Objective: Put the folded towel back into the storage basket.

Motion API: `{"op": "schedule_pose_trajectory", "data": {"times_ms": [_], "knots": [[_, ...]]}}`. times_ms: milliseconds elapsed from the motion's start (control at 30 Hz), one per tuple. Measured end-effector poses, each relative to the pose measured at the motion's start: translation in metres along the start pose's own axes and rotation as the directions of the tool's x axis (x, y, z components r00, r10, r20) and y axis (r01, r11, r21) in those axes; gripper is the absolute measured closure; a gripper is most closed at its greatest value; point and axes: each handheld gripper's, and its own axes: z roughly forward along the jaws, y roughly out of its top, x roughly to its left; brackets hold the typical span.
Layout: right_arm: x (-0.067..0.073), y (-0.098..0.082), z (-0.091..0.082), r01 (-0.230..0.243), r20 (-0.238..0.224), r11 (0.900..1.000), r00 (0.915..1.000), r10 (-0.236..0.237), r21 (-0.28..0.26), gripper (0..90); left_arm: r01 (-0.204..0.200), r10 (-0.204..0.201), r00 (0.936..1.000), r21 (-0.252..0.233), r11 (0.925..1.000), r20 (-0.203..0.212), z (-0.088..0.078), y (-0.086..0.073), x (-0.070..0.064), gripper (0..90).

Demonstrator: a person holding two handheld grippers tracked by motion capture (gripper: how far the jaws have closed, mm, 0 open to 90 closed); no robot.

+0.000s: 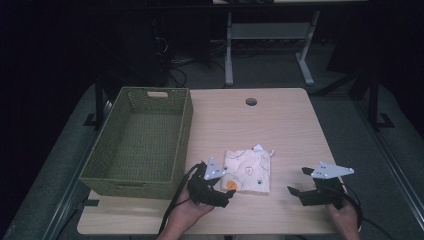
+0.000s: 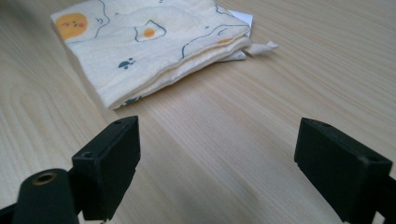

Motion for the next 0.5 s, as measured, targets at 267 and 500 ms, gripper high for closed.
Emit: {"op": "schedule_pose_trajectory", "data": {"times_ms": [267, 500], "knots": [[-0.001, -0.001, -0.002, -0.007, 0.001, 1.000, 1.0000, 0.007, -0.013, 13.7, -0.022, 0.022, 0.9997, 0.024, 0.9995, -0.005, 0.005, 0.019, 0.003, 21.0], [-0.001, -0.002, -0.005, -0.007, 0.004, 1.000, 1.0000, 0.007, -0.026, 13.7, -0.030, 0.030, 0.9995, 0.057, 0.9979, 0.002, 0.016, 0.027, 0.005, 20.8]]}}
